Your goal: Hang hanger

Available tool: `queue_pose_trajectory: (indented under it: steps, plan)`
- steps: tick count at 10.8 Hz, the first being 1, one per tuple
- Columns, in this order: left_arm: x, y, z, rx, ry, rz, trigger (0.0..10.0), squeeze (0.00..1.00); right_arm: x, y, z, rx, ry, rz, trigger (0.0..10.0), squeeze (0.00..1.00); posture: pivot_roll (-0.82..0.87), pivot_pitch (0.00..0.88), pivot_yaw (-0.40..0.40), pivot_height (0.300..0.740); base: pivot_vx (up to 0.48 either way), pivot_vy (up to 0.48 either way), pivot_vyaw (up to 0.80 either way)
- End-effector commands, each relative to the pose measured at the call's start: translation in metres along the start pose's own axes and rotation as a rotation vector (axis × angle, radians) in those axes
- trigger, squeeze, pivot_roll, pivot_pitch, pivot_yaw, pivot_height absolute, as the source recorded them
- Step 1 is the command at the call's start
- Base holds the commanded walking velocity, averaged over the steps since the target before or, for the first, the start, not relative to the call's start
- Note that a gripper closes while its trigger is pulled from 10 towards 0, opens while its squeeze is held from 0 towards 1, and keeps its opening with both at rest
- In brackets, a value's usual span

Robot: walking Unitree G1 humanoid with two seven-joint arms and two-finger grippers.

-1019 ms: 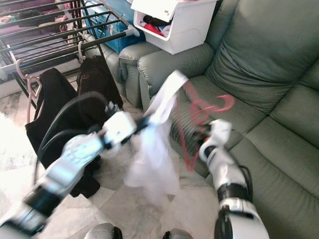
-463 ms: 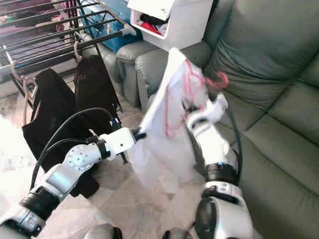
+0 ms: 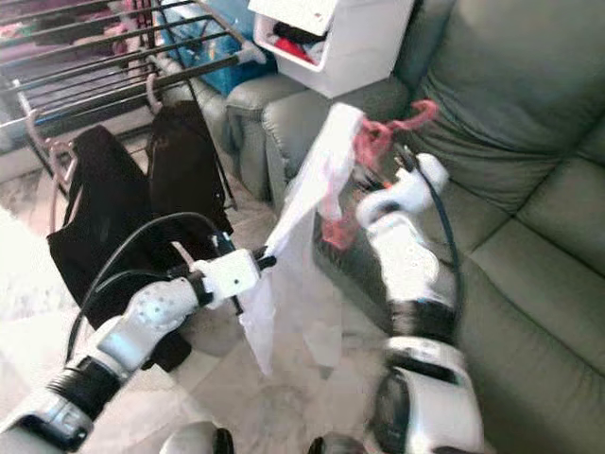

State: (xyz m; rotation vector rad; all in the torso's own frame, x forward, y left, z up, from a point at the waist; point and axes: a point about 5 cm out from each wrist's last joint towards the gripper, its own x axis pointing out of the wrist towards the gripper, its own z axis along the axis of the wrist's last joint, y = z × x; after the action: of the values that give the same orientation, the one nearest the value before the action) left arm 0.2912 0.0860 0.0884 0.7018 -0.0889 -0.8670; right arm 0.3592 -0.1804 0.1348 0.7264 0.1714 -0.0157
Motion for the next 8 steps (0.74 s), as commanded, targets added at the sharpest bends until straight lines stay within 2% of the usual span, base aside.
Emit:
queue_pose_trajectory:
  steps: [1, 2, 3, 4, 5, 6, 7, 8]
  plan:
    - [-0.003, 0.004, -0.002, 0.011, 0.005, 0.031, 10.0, 0.00, -0.004, -0.017, 0.022, -0.036, -0.120, -0.092, 10.0, 0.00, -0.04, 0.000, -0.051, 0.740, 0.000, 0.000, 0.00]
    - [-0.005, 0.013, 0.000, 0.036, -0.009, 0.094, 10.0, 0.00, -0.006, -0.029, 0.017, -0.056, -0.093, -0.148, 10.0, 0.00, -0.04, 0.000, -0.049, 0.740, 0.000, 0.000, 0.00]
    - [-0.008, 0.032, 0.002, 0.062, -0.016, 0.206, 10.0, 0.00, -0.007, -0.036, 0.013, -0.085, -0.087, -0.181, 10.0, 0.00, -0.04, 0.000, -0.048, 0.740, 0.000, 0.000, 0.00]
    - [-0.012, 0.049, 0.003, 0.093, -0.022, 0.302, 10.0, 0.00, -0.008, -0.041, -0.003, -0.114, 0.011, -0.182, 10.0, 0.00, -0.04, 0.000, -0.049, 0.740, 0.000, 0.000, 0.00]
    - [-0.016, 0.066, 0.006, 0.124, -0.032, 0.406, 10.0, 0.00, -0.013, -0.043, -0.024, -0.103, 0.102, -0.140, 10.0, 0.00, -0.03, 0.000, -0.052, 0.740, 0.000, 0.000, 0.00]
    - [-0.017, 0.070, 0.009, 0.128, -0.048, 0.441, 10.0, 0.00, -0.015, -0.048, -0.030, -0.095, 0.119, -0.157, 10.0, 0.00, -0.03, 0.000, -0.052, 0.740, 0.000, 0.000, 0.00]
    - [-0.019, 0.075, 0.017, 0.134, -0.096, 0.503, 10.0, 0.00, -0.022, -0.068, -0.038, -0.018, 0.114, -0.268, 10.0, 0.00, -0.03, 0.000, -0.054, 0.740, 0.000, 0.000, 0.00]
    - [-0.020, 0.076, 0.020, 0.159, -0.111, 0.542, 10.0, 0.00, -0.026, -0.074, -0.050, 0.015, 0.166, -0.286, 10.0, 0.00, -0.03, 0.000, -0.052, 0.740, 0.000, 0.000, 0.00]
